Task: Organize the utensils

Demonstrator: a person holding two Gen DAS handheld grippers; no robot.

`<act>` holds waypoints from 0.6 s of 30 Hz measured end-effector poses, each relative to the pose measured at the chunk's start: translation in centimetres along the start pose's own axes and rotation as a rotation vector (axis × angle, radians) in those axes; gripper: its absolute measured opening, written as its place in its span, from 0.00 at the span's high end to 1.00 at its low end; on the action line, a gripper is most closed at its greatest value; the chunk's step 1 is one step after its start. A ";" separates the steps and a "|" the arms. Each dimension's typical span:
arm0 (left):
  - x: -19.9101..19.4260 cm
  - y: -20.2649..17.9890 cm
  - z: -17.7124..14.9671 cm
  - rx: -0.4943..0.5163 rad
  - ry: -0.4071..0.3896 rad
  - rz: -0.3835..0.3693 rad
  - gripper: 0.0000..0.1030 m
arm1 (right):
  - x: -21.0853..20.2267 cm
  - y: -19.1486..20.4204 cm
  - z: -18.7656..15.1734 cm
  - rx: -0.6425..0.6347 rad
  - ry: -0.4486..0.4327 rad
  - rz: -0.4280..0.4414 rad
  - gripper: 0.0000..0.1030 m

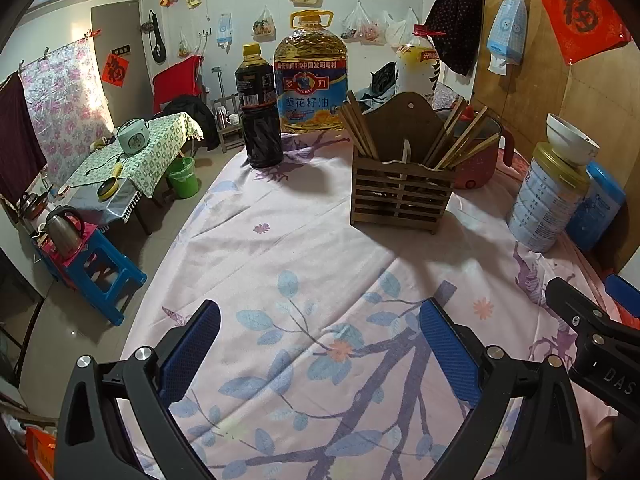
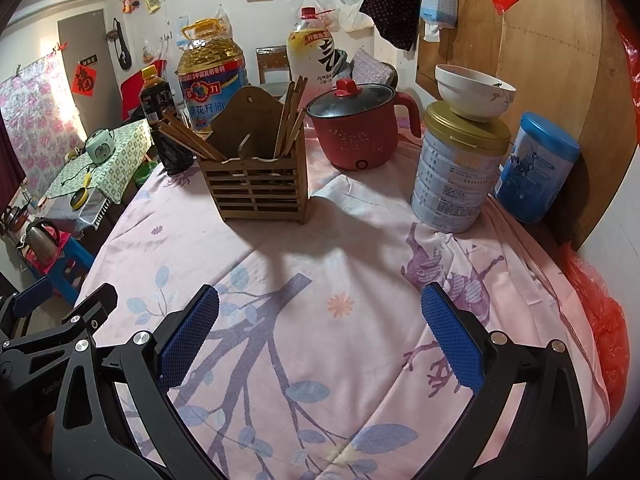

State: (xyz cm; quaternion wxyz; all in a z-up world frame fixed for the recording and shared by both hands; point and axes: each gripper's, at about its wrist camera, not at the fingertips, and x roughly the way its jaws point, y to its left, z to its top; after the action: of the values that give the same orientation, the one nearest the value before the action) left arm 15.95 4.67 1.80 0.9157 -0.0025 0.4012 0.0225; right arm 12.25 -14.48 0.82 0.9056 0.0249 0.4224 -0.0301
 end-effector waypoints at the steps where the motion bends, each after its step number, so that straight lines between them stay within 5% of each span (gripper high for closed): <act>1: 0.1 0.0 0.0 -0.001 0.001 -0.001 0.05 | 0.0 0.0 0.0 0.001 0.000 0.001 0.05; 18: 0.1 0.0 0.0 0.002 0.001 0.002 0.05 | -0.1 0.1 0.1 -0.001 -0.002 0.001 0.05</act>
State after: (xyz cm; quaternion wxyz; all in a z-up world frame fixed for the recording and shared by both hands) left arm 16.02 4.68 1.77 0.9156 -0.0013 0.4015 0.0230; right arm 12.30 -14.34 0.99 0.9061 0.0246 0.4213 -0.0291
